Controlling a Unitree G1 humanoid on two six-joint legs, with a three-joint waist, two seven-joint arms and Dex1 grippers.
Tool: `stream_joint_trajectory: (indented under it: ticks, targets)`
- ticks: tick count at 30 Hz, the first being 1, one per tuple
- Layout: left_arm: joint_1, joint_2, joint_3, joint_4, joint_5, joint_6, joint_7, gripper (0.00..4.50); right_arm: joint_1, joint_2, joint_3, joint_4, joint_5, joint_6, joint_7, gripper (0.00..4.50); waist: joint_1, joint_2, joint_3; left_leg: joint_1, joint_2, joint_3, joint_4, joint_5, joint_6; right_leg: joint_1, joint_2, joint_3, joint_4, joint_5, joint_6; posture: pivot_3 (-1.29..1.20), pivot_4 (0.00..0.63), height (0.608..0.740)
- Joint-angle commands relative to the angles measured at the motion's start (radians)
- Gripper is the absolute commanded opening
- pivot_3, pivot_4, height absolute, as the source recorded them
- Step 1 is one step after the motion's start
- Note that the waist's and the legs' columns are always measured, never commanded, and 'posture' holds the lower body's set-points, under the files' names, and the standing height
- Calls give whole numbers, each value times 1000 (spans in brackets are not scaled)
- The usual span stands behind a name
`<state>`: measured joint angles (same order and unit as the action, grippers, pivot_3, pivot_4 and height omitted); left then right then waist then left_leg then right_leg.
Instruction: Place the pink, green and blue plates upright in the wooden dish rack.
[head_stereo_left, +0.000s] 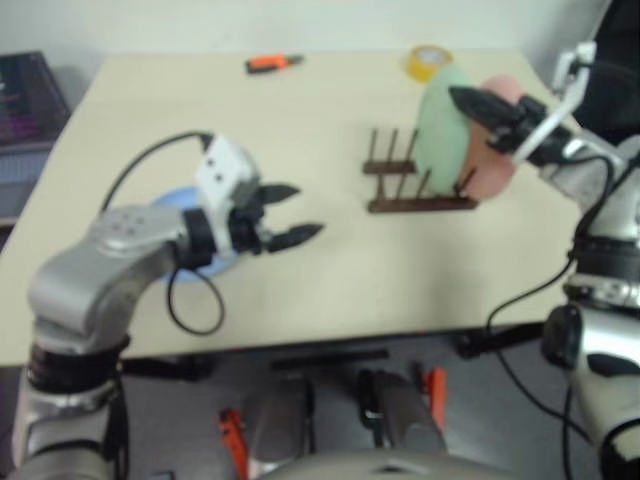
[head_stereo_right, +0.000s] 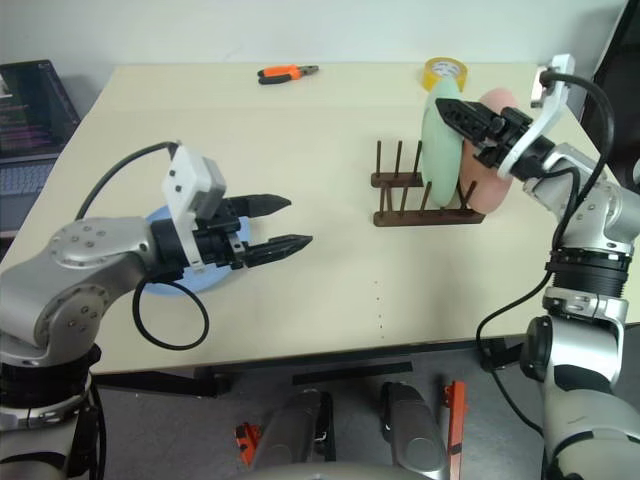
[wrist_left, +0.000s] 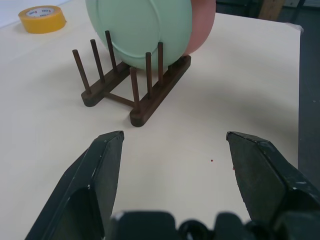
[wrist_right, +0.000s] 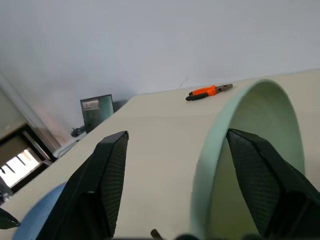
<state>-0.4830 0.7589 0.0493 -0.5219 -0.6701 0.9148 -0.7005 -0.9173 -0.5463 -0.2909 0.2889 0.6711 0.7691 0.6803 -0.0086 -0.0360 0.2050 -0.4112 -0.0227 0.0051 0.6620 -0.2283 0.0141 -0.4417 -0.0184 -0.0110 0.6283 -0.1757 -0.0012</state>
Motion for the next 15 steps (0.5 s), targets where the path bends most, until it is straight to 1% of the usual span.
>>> stream_joint_trajectory:
  ticks: [1, 10, 13, 15]
  targets:
    - [-5, 12, 14, -35, -4, -11, -1, 3626, -56, -45, 13, -47, -30, -50, 27, 3432, 0, 0, 0, 0, 0, 0, 0, 0, 0, 0, 0, 0, 0, 0, 0, 0, 150, 740]
    - [-3, 22, 22, -25, 5, -18, -7, 3626, -111, -129, 90, -41, -155, -153, 79, 3432, 2, 0, 0, 0, 0, 0, 0, 0, 0, 0, 0, 0, 0, 0, 0, 0, 150, 740]
    - [5, 66, 84, 6, 13, -24, -17, 3626, -154, -153, 92, -48, -171, -174, 96, 3432, 0, 0, 0, 0, 0, 0, 0, 0, 0, 0, 0, 0, 0, 0, -1, 0, 150, 740]
    - [11, 110, 162, 45, 2, -21, -31, 3626, -182, -156, 93, -69, -165, -175, 107, 3432, -2, 0, 0, 0, 0, 0, -1, 0, 0, -1, 0, -1, 0, -1, -1, 0, 150, 740]
